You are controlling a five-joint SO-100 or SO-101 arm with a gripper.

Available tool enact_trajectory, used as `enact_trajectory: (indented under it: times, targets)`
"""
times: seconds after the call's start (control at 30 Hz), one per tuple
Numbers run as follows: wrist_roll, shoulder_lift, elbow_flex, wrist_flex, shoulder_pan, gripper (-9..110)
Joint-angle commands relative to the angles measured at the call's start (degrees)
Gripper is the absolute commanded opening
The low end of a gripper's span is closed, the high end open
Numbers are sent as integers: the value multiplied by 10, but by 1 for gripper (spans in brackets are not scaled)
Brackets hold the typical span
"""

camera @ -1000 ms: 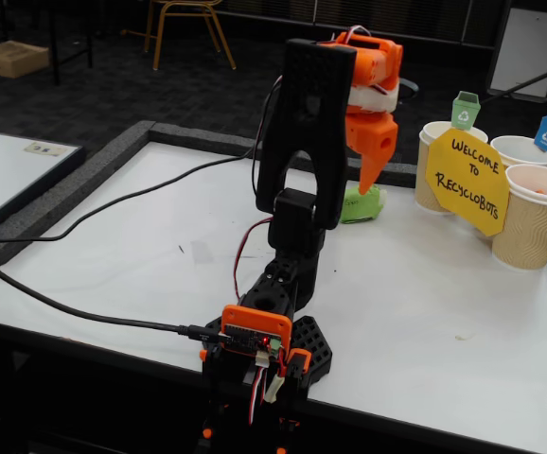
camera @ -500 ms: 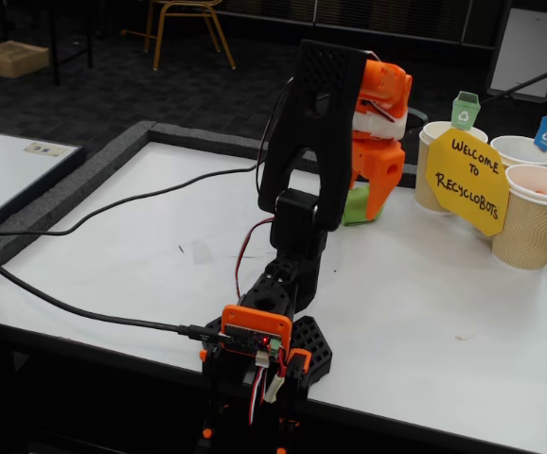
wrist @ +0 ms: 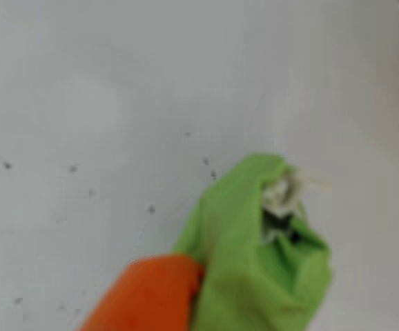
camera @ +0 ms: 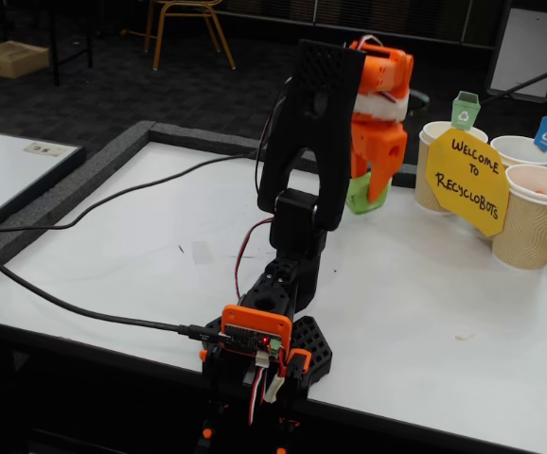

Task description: Sort rubbish by color.

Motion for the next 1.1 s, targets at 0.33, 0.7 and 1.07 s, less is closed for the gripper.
enact_trajectory:
  times: [0.33, 0.7, 1.07]
  targets:
    - [4, 441, -54, 149, -45, 0]
    - [-2, 682, 83, 171, 47, 0]
    - [4, 784, 106, 213, 108, 0]
